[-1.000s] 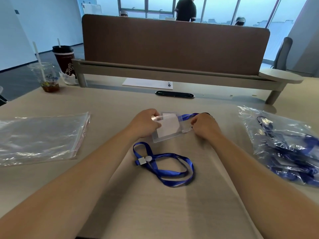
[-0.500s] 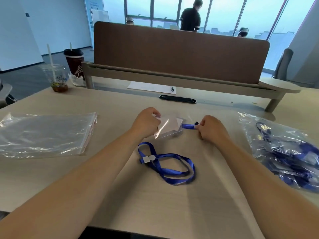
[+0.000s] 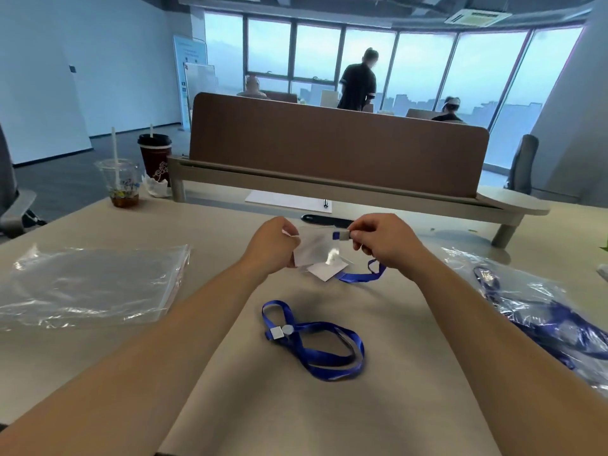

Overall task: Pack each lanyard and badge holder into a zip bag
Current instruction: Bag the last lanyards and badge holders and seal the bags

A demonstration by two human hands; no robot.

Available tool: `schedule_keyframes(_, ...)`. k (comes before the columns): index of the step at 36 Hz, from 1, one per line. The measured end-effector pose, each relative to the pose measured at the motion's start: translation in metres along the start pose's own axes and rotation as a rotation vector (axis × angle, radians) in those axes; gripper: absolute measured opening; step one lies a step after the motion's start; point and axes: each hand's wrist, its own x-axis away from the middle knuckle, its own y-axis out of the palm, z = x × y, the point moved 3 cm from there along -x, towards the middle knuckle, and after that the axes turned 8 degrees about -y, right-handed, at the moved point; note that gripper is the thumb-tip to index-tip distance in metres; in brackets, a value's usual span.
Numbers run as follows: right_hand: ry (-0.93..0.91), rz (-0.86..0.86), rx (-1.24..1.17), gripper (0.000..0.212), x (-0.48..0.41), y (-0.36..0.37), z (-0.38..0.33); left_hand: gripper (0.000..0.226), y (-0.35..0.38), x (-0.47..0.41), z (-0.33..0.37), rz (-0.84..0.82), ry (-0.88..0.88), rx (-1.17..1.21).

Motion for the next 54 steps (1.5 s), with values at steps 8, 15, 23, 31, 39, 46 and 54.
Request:
schedule_keyframes(8, -0.015, -0.189, 0.210, 0.015, 0.000, 0.013, -0.005, 0.011, 0.000, 0.008, 0.007, -0.090, 0.054, -0.094)
schedule_keyframes(15, -0.049, -0.215, 0.240, 0.004, -0.002, 0.021, -0.010, 0.013, 0.003, 0.015, 0.011, -0.154, 0.059, -0.113)
schedule_keyframes(23, -0.056, -0.256, 0.224, 0.005, -0.002, 0.031, -0.010, 0.019, 0.011, 0.016, 0.005, -0.201, 0.019, -0.120)
schedule_keyframes(31, -0.072, -0.236, 0.264, 0.011, -0.001, 0.036, -0.006, 0.027, 0.016, 0.021, 0.004, -0.275, 0.053, -0.155)
schedule_keyframes(39, -0.037, -0.134, 0.212, 0.028, 0.000, 0.027, 0.005, 0.026, 0.016, 0.017, 0.005, -0.258, 0.007, -0.130)
schedule_keyframes(46, 0.059, -0.050, 0.219, 0.022, 0.001, 0.014, 0.034, 0.025, 0.005, 0.013, 0.005, -0.225, -0.028, -0.056)
schedule_keyframes(54, 0.182, 0.230, 0.054, 0.007, 0.001, -0.001, 0.047, 0.024, 0.007, 0.013, 0.007, -0.227, -0.029, -0.043)
